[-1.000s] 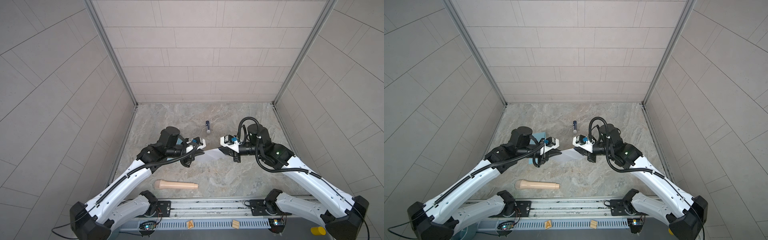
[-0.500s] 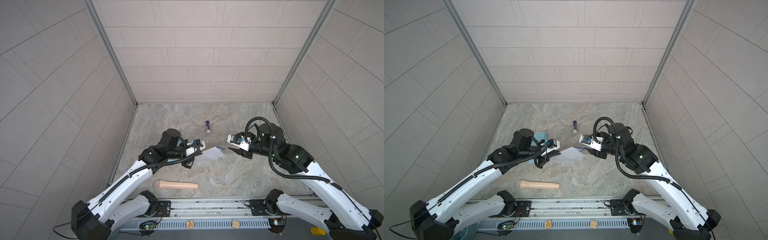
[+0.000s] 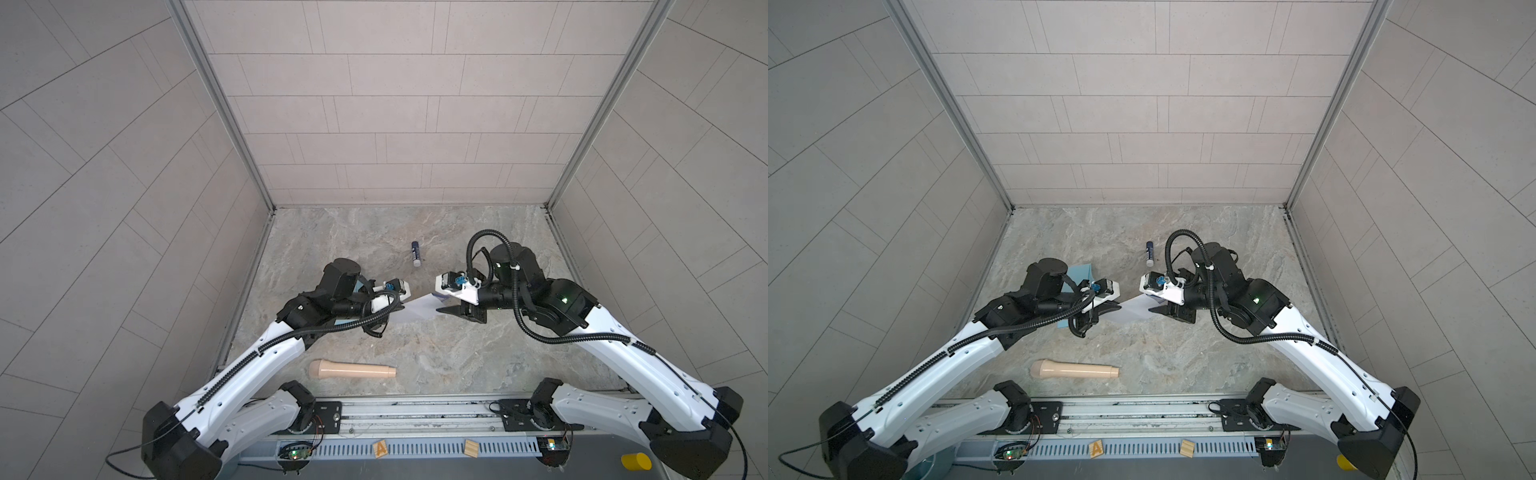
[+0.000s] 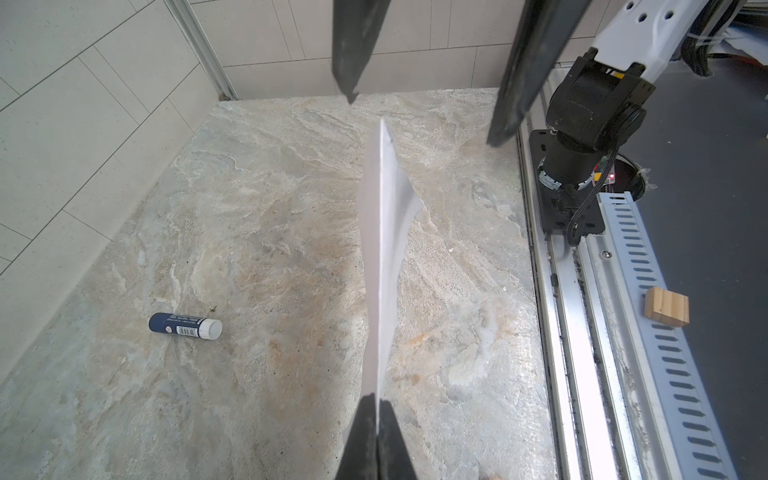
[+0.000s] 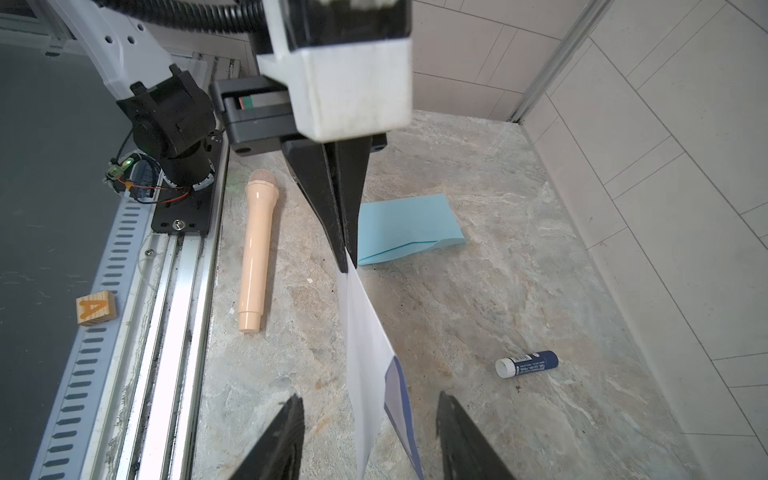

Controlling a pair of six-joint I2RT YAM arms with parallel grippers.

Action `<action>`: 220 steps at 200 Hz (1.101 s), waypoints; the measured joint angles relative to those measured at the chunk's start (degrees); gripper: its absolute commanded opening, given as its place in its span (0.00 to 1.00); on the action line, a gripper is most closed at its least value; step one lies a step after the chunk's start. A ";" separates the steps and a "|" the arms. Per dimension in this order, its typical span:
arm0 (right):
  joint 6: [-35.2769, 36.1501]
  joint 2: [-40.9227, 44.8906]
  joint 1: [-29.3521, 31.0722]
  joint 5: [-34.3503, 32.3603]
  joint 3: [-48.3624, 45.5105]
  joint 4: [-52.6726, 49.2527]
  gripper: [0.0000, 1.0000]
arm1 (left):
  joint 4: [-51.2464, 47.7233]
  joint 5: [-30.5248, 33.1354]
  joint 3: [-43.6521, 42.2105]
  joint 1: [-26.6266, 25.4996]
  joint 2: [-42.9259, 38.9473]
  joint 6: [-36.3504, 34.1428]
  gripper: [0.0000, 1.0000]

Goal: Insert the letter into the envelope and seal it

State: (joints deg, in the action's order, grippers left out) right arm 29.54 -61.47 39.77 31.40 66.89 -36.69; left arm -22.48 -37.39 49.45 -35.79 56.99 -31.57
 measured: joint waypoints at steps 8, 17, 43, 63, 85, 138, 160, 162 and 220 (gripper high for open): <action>-0.17 -0.63 0.11 0.00 0.02 0.28 0.49 | 0.00 -0.07 -0.02 0.00 -0.04 0.00 0.00; -0.39 -1.20 0.24 0.00 0.02 0.59 0.46 | 0.00 -0.09 -0.04 0.00 -0.09 0.00 0.00; -1.33 -2.45 0.46 0.04 0.02 1.51 0.35 | 0.02 -0.11 -0.04 0.00 -0.13 0.00 0.00; -1.70 -3.23 0.70 0.15 0.07 1.95 0.23 | 0.04 -0.11 -0.07 0.00 -0.20 0.02 0.00; -1.75 -3.85 0.74 0.50 0.17 2.25 0.11 | 0.22 -0.31 -0.20 0.00 -0.22 0.02 0.00; -1.73 -3.89 0.74 -0.02 0.33 2.62 0.00 | 0.37 -0.63 -0.24 0.00 -0.22 0.09 0.05; -1.70 -3.87 0.74 -0.42 0.61 2.60 0.00 | 0.68 -0.74 -0.24 0.00 -0.22 0.11 0.13; -1.68 -3.87 0.74 -0.44 0.63 2.60 0.00 | 0.70 -0.74 -0.26 0.00 -0.22 0.17 0.14; -0.79 -1.44 0.55 -2.58 0.74 2.56 0.00 | 1.20 -0.70 -0.31 0.00 -0.22 0.48 0.21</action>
State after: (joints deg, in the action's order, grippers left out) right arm 28.75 -62.92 40.32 28.82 67.64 -34.13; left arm -21.28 -38.09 49.15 -35.79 56.77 -31.09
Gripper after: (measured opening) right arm 0.047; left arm 0.214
